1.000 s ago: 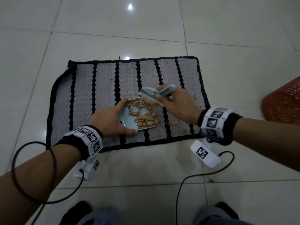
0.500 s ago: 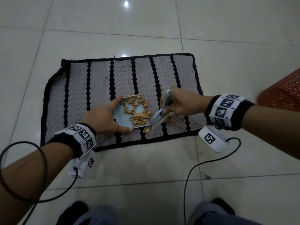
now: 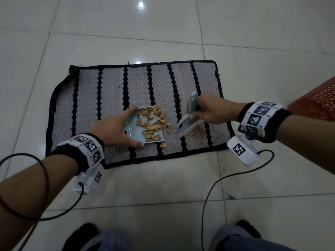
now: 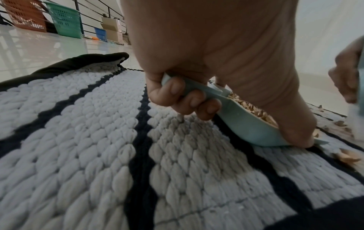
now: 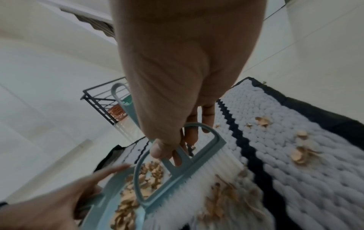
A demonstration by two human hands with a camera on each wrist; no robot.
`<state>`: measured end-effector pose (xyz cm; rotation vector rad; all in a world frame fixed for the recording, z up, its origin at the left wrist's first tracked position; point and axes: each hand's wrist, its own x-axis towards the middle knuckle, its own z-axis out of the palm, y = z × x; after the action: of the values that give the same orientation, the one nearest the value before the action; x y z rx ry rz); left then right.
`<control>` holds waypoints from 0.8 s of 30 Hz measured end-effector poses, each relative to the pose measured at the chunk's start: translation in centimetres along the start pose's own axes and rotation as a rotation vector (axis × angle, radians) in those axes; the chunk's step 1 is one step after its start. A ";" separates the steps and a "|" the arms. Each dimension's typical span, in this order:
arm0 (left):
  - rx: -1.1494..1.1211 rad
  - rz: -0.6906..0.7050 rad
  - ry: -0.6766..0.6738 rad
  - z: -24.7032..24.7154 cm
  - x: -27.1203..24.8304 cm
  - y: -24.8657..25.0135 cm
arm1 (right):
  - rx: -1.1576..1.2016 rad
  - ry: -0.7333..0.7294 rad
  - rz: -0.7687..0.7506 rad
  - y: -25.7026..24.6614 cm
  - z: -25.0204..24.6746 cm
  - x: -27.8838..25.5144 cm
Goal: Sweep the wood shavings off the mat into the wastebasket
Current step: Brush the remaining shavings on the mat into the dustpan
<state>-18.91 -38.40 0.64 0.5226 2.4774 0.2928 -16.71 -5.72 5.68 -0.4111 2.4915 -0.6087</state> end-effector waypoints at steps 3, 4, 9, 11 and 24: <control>0.012 -0.008 -0.003 -0.1 0.1 0.1 | -0.007 -0.013 0.045 0.7 0.7 0.0; 0.011 -0.010 -0.007 -0.1 0.2 0.2 | 0.003 0.018 0.056 0.8 0.5 0.3; -0.005 -0.013 -0.008 -0.3 -0.1 0.4 | 0.069 0.208 0.037 -0.4 -1.8 2.5; -0.014 -0.012 -0.001 -0.3 -0.3 0.5 | 0.099 0.296 0.017 -0.6 -2.0 3.4; 0.016 -0.004 0.005 0.0 -0.3 0.3 | 0.016 0.500 -0.205 -0.7 6.2 -0.6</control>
<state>-18.63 -38.26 0.88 0.5246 2.4873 0.2739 -12.61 -8.19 1.61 -0.5700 2.9350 -0.9047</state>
